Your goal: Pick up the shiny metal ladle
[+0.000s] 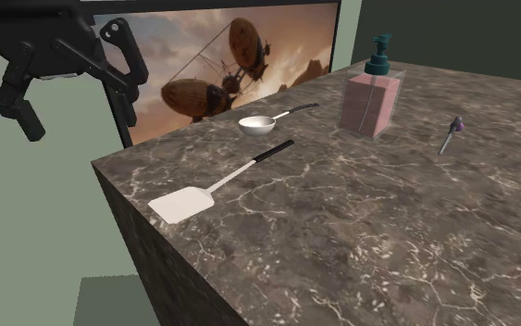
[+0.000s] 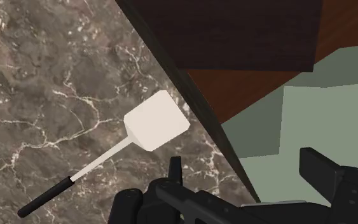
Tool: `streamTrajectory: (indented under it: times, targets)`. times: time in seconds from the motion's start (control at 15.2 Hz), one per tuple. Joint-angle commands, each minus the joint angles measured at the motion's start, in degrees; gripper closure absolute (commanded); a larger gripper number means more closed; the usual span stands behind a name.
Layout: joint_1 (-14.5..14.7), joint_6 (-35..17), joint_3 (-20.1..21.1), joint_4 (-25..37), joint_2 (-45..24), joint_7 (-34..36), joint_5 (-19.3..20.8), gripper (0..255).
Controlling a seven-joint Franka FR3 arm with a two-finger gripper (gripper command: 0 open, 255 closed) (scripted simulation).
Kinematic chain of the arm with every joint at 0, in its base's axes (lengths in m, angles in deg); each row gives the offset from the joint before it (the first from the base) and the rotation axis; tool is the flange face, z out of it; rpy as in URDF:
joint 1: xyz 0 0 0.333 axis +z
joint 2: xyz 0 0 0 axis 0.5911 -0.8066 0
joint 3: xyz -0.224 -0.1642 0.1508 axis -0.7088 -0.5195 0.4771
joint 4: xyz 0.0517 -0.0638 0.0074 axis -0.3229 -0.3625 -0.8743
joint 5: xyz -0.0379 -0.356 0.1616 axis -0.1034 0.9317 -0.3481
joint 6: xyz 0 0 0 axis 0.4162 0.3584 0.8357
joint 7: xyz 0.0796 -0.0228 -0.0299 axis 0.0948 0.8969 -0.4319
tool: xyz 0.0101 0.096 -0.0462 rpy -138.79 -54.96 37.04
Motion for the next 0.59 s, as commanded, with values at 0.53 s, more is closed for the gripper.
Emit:
streamTrajectory:
  times: [0.53]
  targets:
    - [-4.60, -7.36, -2.58, 9.68, -16.69, 8.19, -1.27, 0]
